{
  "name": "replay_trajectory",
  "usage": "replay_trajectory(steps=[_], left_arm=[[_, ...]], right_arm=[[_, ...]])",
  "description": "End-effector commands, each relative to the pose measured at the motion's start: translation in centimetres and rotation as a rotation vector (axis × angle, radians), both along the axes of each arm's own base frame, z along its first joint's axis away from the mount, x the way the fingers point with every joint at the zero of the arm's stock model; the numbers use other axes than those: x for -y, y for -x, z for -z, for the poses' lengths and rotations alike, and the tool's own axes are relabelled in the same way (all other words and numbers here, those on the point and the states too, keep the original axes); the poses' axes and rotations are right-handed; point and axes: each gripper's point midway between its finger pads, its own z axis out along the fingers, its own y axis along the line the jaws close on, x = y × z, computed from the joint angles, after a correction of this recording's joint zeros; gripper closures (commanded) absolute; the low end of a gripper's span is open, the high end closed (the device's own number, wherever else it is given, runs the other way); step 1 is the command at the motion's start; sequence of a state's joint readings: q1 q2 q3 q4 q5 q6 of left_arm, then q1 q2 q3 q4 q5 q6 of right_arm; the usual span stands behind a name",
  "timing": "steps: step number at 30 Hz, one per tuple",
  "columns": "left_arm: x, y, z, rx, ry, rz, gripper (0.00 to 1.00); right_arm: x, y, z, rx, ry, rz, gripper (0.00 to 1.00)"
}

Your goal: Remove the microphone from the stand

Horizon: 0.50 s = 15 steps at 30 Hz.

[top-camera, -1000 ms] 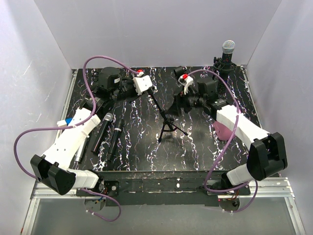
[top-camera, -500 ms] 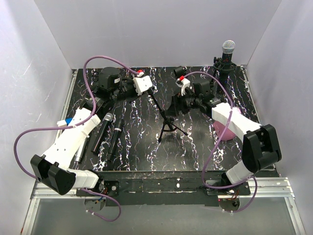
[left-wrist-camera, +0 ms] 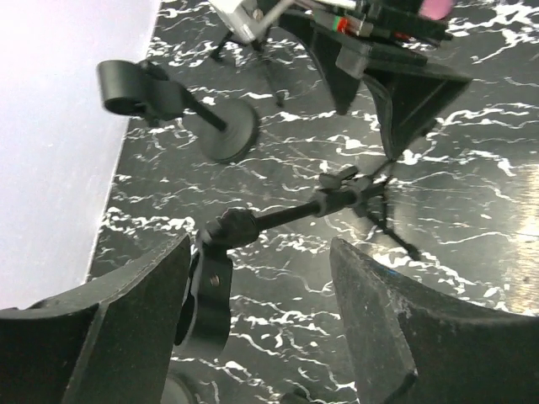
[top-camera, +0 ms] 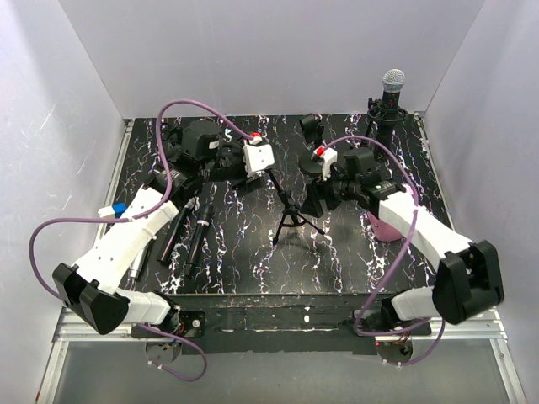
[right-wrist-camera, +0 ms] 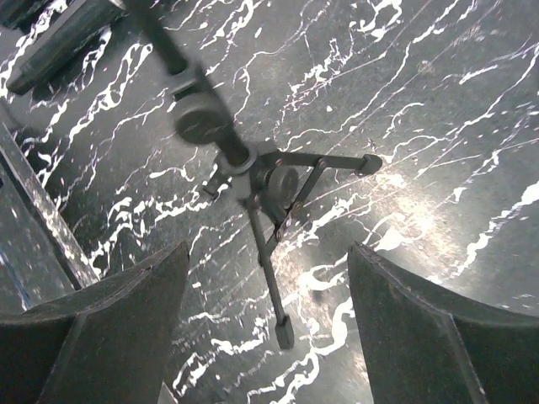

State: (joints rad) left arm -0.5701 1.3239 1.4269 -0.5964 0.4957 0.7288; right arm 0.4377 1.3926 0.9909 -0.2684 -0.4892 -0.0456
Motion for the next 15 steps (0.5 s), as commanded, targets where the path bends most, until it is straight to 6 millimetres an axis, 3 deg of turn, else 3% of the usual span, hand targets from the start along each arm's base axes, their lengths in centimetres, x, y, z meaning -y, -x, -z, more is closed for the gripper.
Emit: replay_trajectory(steps=[1, 4, 8, 12, 15], left_arm=[[0.2, 1.3, -0.1, -0.048, 0.006, 0.003, 0.30], [-0.2, 1.7, 0.5, -0.069, 0.004, -0.018, 0.22], [0.0, 1.8, 1.3, -0.135, 0.030, -0.043, 0.21], [0.2, 1.1, 2.8, -0.174, 0.048, -0.087, 0.20], [-0.1, 0.6, 6.1, -0.232, 0.050, -0.163, 0.20]], right_arm=[[1.9, 1.9, -2.8, 0.120, 0.038, -0.088, 0.16], [3.2, 3.9, -3.0, 0.095, 0.040, -0.122, 0.14], [3.9, 5.9, -3.0, 0.080, 0.053, -0.164, 0.14], [3.3, 6.1, -3.4, 0.077, 0.004, -0.168, 0.15], [1.8, 5.2, -3.8, 0.062, -0.078, -0.172, 0.17]])
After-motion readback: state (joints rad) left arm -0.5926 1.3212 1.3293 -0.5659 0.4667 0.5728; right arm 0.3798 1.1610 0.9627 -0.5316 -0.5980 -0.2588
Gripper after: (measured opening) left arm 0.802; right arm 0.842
